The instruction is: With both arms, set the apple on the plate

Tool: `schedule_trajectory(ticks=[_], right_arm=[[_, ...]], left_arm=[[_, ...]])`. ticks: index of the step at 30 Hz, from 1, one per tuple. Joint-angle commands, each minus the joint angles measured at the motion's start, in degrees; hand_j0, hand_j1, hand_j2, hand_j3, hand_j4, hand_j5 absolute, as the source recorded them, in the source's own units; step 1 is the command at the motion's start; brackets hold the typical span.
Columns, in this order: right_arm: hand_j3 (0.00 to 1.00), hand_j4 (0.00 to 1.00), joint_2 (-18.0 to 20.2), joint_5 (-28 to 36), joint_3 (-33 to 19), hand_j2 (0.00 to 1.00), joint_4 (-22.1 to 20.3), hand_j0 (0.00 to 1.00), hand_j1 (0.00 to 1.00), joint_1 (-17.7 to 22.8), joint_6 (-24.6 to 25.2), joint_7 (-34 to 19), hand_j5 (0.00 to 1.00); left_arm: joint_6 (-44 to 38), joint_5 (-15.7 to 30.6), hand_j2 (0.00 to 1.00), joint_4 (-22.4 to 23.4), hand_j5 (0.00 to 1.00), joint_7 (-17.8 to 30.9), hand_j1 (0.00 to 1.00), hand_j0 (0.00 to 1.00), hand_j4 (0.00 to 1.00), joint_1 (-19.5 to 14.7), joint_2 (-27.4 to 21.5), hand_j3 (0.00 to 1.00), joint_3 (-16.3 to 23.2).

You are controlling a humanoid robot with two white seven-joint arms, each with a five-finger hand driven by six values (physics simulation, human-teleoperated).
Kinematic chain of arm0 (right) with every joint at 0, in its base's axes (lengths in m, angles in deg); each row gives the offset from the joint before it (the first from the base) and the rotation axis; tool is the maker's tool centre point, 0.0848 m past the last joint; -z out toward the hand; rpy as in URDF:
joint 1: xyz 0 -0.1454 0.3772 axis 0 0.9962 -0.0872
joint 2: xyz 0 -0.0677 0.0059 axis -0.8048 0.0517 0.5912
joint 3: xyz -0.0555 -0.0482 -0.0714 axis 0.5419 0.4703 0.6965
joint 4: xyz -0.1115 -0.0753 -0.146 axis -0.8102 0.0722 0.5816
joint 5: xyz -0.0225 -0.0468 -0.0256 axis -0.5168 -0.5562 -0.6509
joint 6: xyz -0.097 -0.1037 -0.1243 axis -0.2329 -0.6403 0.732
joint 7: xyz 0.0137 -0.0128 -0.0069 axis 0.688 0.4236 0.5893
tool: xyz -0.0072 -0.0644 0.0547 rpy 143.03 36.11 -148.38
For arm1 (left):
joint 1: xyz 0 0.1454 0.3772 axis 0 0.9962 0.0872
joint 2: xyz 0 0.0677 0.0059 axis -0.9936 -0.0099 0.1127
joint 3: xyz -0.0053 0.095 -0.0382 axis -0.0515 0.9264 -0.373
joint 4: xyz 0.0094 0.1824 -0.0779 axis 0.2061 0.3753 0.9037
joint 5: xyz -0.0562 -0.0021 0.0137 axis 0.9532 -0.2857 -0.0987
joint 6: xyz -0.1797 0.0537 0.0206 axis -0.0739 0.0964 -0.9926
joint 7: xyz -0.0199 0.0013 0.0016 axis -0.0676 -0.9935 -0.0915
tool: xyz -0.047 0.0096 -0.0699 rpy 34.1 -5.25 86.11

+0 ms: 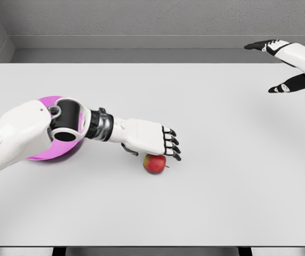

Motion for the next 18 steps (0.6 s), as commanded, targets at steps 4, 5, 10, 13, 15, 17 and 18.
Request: schedule_trajectory(ticks=[4,5,10,13,15,17,18], right_arm=[[1.00,1.00,0.2,0.2,0.2,1.00,-0.1,1.00,1.00,0.0,0.2,0.0,1.00],[1.00,1.00,0.2,0.3,0.2,1.00,0.0,1.00,1.00,0.0,0.2,0.0,1.00],[1.00,1.00,0.4,0.2,0.1,1.00,0.0,1.00,1.00,0.3,0.2,0.0,1.00],[1.00,1.00,0.4,0.2,0.1,1.00,0.0,1.00,1.00,0.4,0.2,0.0,1.00],[1.00,1.00,0.4,0.2,0.1,1.00,0.0,1.00,1.00,0.4,0.2,0.0,1.00],[1.00,1.00,0.4,0.2,0.1,1.00,0.0,1.00,1.00,0.4,0.2,0.0,1.00],[1.00,1.00,0.4,0.2,0.1,1.00,0.0,1.00,1.00,0.4,0.2,0.0,1.00]], left_arm=[[-0.1,0.2,0.83,-2.0,0.83,0.5,0.83,0.83,0.83,0.0,-0.2,0.83,1.8],[-0.1,0.2,0.83,-2.0,0.83,0.5,0.83,0.83,0.83,0.0,-0.2,0.83,2.0],[-0.1,0.1,0.83,-1.9,0.83,0.6,0.83,0.83,0.83,0.0,-0.4,0.83,2.1],[-0.1,0.1,0.83,-1.9,0.83,0.7,0.83,0.83,0.83,0.0,-0.4,0.83,2.1],[-0.1,0.1,0.73,-1.9,0.73,0.8,0.73,0.73,0.73,0.0,-0.4,0.73,2.1],[-0.1,0.1,0.63,-1.9,0.63,0.8,0.63,0.63,0.63,0.0,-0.4,0.63,2.1],[-0.1,0.1,0.57,-1.9,0.57,0.9,0.57,0.57,0.57,0.0,-0.4,0.57,2.1]])
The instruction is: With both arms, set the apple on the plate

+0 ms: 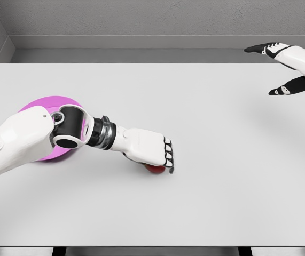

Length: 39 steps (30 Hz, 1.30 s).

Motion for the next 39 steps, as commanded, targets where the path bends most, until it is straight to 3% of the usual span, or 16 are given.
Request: schedule_trajectory(ticks=[1,8,10,12,16,18,21,24,26,28,33,35,39], right_arm=[[1.00,1.00,0.1,0.4,0.0,1.00,0.0,1.00,1.00,0.0,0.2,0.0,1.00],[1.00,1.00,0.1,0.4,0.0,1.00,0.1,1.00,1.00,0.0,0.2,0.0,1.00],[1.00,1.00,0.1,0.4,0.0,1.00,0.2,1.00,1.00,0.0,0.2,0.0,1.00],[1.00,1.00,0.1,0.5,0.0,1.00,0.2,1.00,1.00,-0.1,0.2,0.0,1.00],[1.00,1.00,0.1,0.5,0.0,1.00,0.2,1.00,1.00,-0.2,0.2,0.0,1.00],[1.00,1.00,0.1,0.5,0.0,1.00,0.2,1.00,1.00,-0.2,0.2,0.0,1.00],[1.00,1.00,0.1,0.4,0.0,1.00,0.2,1.00,1.00,-0.3,0.2,0.0,1.00],[1.00,1.00,0.1,0.4,0.0,1.00,0.2,1.00,1.00,-0.4,0.2,0.0,1.00],[1.00,1.00,0.1,0.4,0.0,1.00,0.2,1.00,1.00,-0.3,0.2,0.0,1.00],[1.00,1.00,0.1,0.4,0.2,1.00,0.2,1.00,1.00,-0.4,0.2,0.0,1.00],[1.00,1.00,0.1,0.4,0.3,1.00,0.1,1.00,1.00,-0.3,0.2,0.0,1.00],[1.00,1.00,0.1,0.4,0.3,1.00,0.1,1.00,1.00,-0.4,0.2,0.0,1.00],[1.00,1.00,0.1,0.4,0.3,1.00,0.1,1.00,1.00,-0.4,0.2,0.0,1.00]], left_arm=[[-0.1,0.3,0.52,0.0,0.52,0.1,0.52,0.52,0.52,-0.1,-0.1,0.52,-0.1],[-0.1,0.4,0.43,0.0,0.43,1.1,0.43,0.43,0.43,-0.5,-0.4,0.43,-0.1],[-0.1,1.1,0.41,-0.2,0.41,1.1,0.41,0.41,0.41,-1.1,-2.4,0.41,-1.1],[-0.1,3.5,0.41,-0.2,0.41,1.1,0.41,0.41,0.41,-1.8,-6.0,0.41,-3.9],[-0.1,9.5,0.42,-0.1,0.42,1.1,0.42,0.42,0.42,-1.7,-17.5,0.42,-13.3],[-0.1,9.7,0.42,0.1,0.42,1.1,0.42,0.42,0.42,-0.9,-22.7,0.42,-15.8],[-0.1,9.8,0.42,0.9,0.42,1.0,0.42,0.42,0.42,1.3,-28.1,0.42,-16.0],[-0.1,9.7,0.44,3.9,0.44,1.1,0.44,0.44,0.44,2.3,-28.4,0.44,-16.0],[-0.1,9.7,0.47,4.1,0.47,1.1,0.47,0.47,0.47,2.5,-28.4,0.47,-16.0],[-0.1,9.7,0.57,4.1,0.57,1.1,0.57,0.57,0.57,3.0,-28.4,0.57,-16.0],[-0.1,11.1,0.96,4.3,0.96,0.9,0.96,0.96,0.96,3.4,-28.2,0.96,-16.0],[-0.1,11.9,1.00,4.5,1.00,0.9,1.00,1.00,1.00,3.8,-28.4,1.00,-16.0],[-0.1,18.5,1.00,4.4,1.00,0.7,1.00,1.00,1.00,3.2,-26.2,1.00,-16.2]])
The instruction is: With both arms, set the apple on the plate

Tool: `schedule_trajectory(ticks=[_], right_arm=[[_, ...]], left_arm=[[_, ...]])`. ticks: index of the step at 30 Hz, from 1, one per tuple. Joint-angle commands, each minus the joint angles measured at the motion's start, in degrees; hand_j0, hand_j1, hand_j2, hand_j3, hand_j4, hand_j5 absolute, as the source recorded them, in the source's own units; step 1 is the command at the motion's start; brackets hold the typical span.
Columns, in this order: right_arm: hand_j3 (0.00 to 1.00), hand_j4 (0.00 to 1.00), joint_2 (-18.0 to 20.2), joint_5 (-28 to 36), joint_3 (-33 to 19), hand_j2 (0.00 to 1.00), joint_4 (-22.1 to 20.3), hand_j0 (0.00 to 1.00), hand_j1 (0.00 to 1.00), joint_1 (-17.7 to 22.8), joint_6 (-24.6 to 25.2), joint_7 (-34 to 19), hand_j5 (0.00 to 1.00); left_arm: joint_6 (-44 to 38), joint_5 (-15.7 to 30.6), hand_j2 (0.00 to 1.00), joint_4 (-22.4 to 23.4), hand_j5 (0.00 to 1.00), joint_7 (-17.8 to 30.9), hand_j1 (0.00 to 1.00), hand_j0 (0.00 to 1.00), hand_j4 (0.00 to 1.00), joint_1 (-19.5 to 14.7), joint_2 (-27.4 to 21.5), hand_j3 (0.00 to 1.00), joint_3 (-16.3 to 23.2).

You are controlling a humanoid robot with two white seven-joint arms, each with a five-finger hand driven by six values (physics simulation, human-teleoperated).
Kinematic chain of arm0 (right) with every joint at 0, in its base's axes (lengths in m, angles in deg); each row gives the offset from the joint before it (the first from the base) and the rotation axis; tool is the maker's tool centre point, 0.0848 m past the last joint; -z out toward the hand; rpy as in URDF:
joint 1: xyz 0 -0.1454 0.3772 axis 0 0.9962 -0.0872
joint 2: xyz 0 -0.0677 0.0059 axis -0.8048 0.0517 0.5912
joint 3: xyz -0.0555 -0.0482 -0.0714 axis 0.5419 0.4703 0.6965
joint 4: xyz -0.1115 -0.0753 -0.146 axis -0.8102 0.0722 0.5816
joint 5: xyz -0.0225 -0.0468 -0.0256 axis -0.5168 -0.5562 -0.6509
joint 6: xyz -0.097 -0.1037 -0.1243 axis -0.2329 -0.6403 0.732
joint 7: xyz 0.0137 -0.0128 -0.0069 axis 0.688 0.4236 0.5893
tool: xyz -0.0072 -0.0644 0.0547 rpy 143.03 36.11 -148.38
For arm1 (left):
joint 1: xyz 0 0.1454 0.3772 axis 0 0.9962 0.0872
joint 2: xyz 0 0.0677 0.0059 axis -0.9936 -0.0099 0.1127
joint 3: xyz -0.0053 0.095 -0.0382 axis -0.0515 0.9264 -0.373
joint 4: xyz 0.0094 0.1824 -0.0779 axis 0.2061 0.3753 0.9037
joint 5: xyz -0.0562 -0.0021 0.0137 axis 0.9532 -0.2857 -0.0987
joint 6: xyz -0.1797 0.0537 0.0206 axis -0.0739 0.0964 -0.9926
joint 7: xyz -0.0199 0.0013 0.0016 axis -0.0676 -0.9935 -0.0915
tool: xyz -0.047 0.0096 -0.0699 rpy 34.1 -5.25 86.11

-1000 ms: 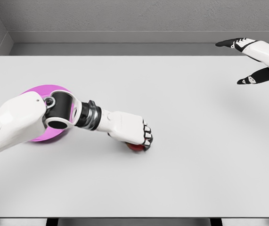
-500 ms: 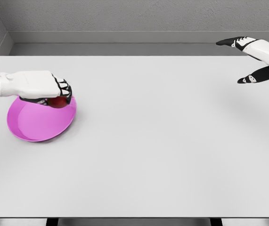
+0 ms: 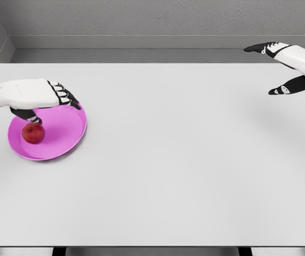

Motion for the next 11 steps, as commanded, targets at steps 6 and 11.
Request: schedule_trajectory(ticks=[6,11], right_arm=[[1.00,1.00,0.1,0.4,0.0,1.00,0.0,1.00,1.00,0.0,0.2,0.0,1.00],[1.00,1.00,0.1,0.4,0.0,1.00,-0.1,1.00,1.00,-0.1,0.2,0.0,1.00]], left_arm=[[-0.1,8.3,1.00,-1.2,1.00,-0.1,1.00,1.00,1.00,-0.5,18.1,1.00,-1.2],[-0.1,8.2,1.00,-1.1,1.00,-0.1,1.00,1.00,1.00,-0.8,18.3,1.00,-1.2]])
